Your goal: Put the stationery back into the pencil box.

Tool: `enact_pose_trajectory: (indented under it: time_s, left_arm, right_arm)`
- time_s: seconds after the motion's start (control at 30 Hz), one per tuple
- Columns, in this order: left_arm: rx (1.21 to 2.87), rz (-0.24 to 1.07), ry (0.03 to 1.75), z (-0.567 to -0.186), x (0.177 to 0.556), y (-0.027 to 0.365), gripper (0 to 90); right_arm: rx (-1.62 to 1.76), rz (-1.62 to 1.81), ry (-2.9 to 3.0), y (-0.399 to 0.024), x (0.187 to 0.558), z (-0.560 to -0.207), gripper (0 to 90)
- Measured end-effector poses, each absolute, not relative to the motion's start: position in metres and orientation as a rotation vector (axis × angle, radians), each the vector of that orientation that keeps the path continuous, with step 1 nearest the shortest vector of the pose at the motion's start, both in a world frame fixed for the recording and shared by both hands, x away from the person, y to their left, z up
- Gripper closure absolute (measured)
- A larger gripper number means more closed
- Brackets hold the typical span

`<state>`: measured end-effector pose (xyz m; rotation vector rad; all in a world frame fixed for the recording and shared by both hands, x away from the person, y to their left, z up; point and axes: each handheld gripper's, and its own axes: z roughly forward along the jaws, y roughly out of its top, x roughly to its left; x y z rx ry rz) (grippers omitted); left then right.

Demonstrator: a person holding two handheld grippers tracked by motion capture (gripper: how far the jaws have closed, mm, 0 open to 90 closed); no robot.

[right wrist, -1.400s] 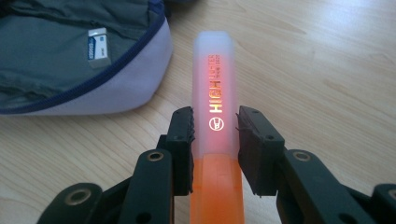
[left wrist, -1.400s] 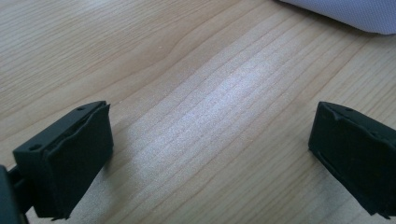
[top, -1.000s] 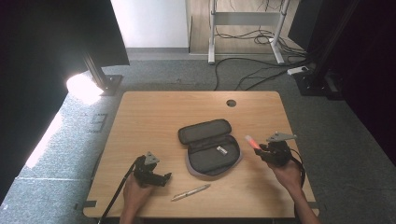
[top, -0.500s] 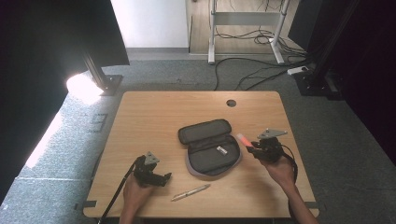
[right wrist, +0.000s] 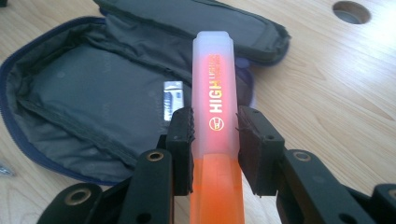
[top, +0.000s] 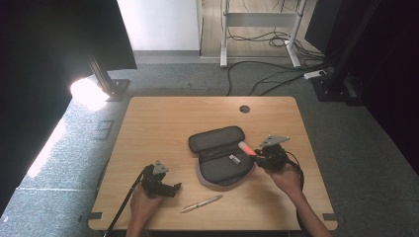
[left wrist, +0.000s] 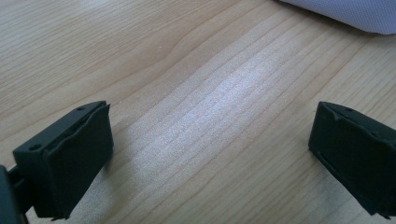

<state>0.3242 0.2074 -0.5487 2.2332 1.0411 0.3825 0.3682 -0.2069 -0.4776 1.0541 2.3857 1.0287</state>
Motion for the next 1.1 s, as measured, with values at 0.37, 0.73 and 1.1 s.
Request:
enact_pose_trajectory:
  time_s: [0.37, 0.73, 1.1]
  left_arm:
    - [2.233, 0.382, 1.041, -0.549, 0.324, 0.207, 0.0]
    - [2.231, 0.382, 1.042, -0.549, 0.324, 0.207, 0.0]
    - [2.231, 0.383, 1.043, -0.549, 0.324, 0.207, 0.0]
  right_arm:
    - [0.987, 1.034, 2.435, -0.182, 0.372, -0.482, 65.6]
    - [0.935, 1.037, 2.475, -0.159, 0.374, -0.488, 65.6]
    - [0.875, 1.037, 2.516, -0.138, 0.376, -0.499, 65.5]
